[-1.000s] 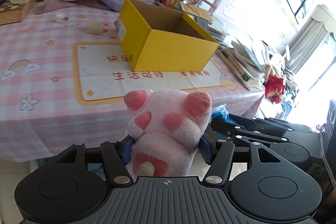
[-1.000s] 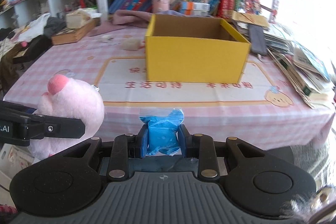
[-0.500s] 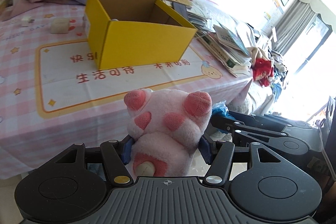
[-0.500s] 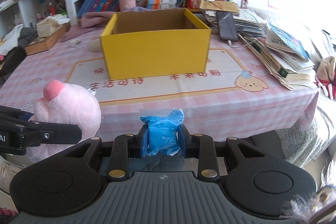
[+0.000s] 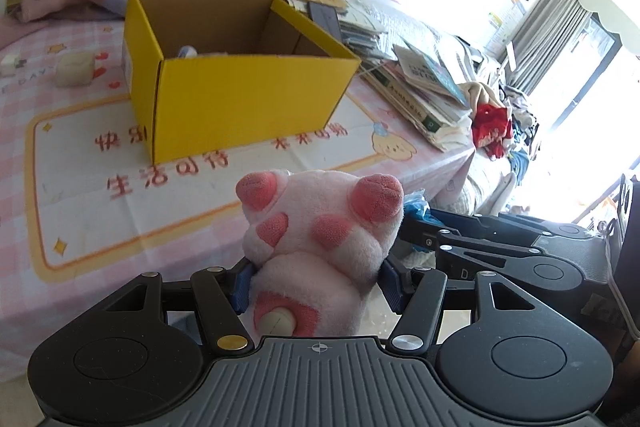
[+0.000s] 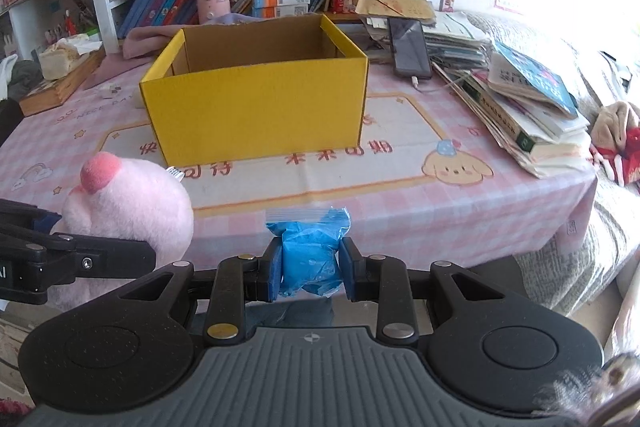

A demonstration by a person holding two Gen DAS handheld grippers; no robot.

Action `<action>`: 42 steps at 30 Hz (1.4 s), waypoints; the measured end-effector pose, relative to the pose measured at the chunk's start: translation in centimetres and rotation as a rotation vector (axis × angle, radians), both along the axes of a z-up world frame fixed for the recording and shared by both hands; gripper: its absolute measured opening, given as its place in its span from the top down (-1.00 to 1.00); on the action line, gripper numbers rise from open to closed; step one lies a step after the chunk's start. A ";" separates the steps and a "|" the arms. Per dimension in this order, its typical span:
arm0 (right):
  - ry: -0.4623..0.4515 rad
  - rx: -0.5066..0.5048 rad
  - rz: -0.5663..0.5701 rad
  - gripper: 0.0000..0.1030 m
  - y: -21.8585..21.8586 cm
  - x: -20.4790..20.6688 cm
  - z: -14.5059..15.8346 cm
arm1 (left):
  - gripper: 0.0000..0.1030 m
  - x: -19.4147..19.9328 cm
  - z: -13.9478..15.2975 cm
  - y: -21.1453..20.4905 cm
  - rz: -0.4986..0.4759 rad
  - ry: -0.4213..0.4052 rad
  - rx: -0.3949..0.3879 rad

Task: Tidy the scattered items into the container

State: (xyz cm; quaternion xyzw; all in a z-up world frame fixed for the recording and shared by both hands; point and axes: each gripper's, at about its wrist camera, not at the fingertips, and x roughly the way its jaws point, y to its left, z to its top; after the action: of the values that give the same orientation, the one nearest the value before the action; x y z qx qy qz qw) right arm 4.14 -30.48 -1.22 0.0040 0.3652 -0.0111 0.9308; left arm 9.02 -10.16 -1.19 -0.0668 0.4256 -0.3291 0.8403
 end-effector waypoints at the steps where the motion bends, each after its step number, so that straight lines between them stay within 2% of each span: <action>1: -0.007 -0.003 0.006 0.47 -0.1 0.4 0.1 | -0.17 0.3 0.2 -0.1 0.000 -0.011 -0.002; 6: -0.052 -0.013 0.013 0.47 -1.0 3.2 1.2 | -0.17 2.1 1.5 -0.8 -0.004 -0.078 -0.019; 13: -0.151 -0.014 0.024 0.47 -3.3 8.9 4.6 | -0.17 6.0 4.8 -1.5 0.033 -0.200 -0.073; 16: -0.188 -0.009 0.060 0.47 -3.7 11.8 6.0 | -0.17 7.8 5.9 -2.0 0.062 -0.248 -0.060; 20: -0.212 -0.007 0.125 0.47 -4.2 15.5 7.1 | -0.17 9.9 6.6 -2.4 0.121 -0.267 -0.058; 24: -0.205 0.001 0.188 0.47 -4.4 19.0 7.1 | -0.17 11.9 6.3 -2.9 0.169 -0.263 -0.041; 27: -0.183 0.012 0.230 0.47 -4.3 21.6 6.5 | -0.17 13.7 5.4 -3.4 0.204 -0.243 0.005; 31: -0.128 -0.004 0.293 0.47 -3.5 25.2 5.1 | -0.17 15.7 4.2 -4.9 0.209 -0.236 0.163; 42: 0.026 -0.070 0.452 0.47 -0.4 33.2 1.7 | -0.17 20.1 1.0 -6.4 0.196 -0.098 0.279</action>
State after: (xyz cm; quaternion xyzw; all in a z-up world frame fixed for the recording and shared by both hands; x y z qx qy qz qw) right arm 37.31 -30.85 0.51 -0.1106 0.3683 0.1849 0.9044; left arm 29.16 -16.57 -0.22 0.0254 0.4170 -0.1861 0.8893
